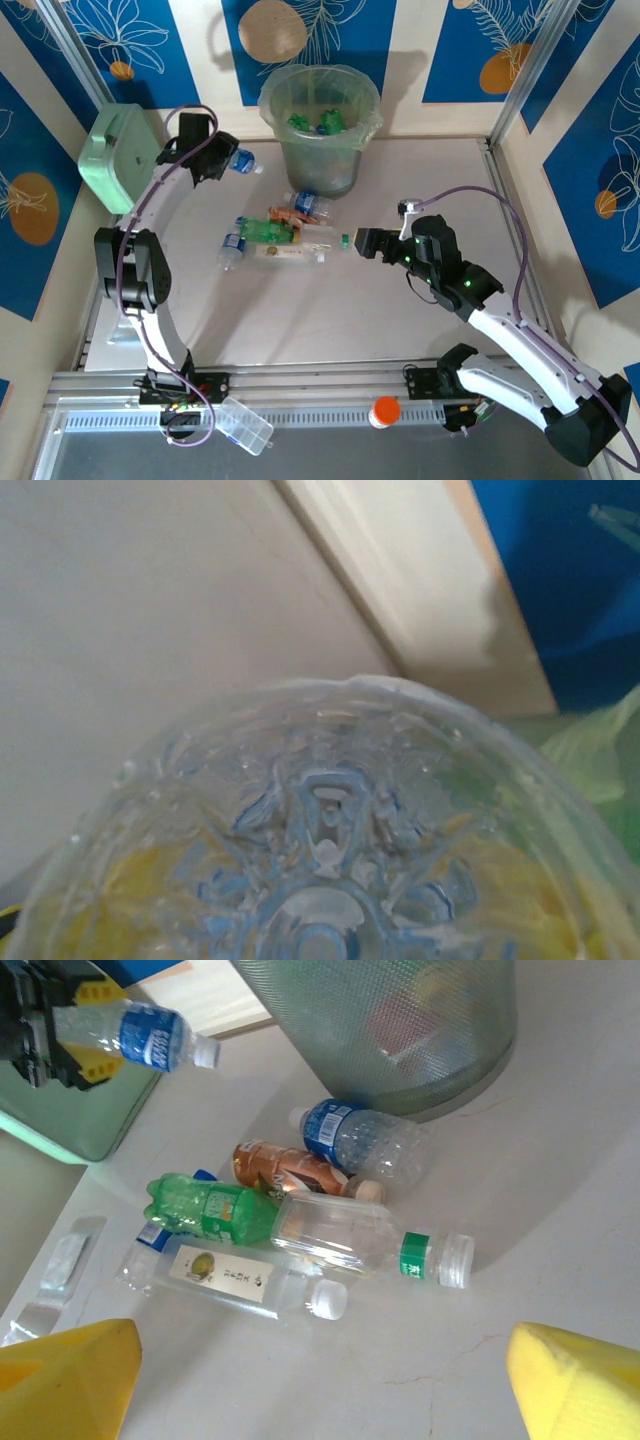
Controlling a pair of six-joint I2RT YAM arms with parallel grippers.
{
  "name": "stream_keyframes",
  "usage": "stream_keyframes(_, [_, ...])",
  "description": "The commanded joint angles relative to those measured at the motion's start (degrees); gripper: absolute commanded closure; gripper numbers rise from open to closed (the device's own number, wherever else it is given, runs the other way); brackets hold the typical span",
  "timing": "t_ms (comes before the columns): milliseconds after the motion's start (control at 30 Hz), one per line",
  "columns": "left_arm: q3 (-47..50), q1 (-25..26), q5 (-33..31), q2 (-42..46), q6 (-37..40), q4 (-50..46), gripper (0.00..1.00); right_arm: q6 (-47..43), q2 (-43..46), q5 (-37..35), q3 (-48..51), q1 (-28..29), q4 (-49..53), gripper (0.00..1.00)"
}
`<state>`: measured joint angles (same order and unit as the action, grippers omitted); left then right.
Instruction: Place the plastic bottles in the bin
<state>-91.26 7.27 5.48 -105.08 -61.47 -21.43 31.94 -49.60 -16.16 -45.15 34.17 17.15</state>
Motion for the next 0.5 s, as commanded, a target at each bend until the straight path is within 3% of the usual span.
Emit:
stream_keyframes(0, [4.6, 0.9, 7.2, 8.0, 7.1, 7.6, 0.52, -2.5, -0.1, 3.5, -3.2, 0.1, -2.4, 0.06])
stream_keyframes(100, [10.4, 2.1, 12.9, 14.1, 12.5, 14.3, 0.52, -4.0, -1.1, 5.8, -4.6, 0.1, -3.8, 0.06])
stream_keyframes(167, [15.6, 2.4, 21.9, 17.8, 13.5, 24.3, 0.51, -4.7, -2.6, 7.2, -5.6, 0.1, -4.7, 0.05])
stream_keyframes(333, [22.4, 3.7, 37.3, 21.6, 10.2, 40.3, 0.52, -5.5, -7.1, 13.0, -8.4, -1.1, -6.9, 0.02])
stream_keyframes(467, [26.1, 4.9, 43.5, 23.7, 5.8, 47.9, 0.53, -0.6, -9.8, 22.9, -10.1, -5.3, -11.4, 0.0])
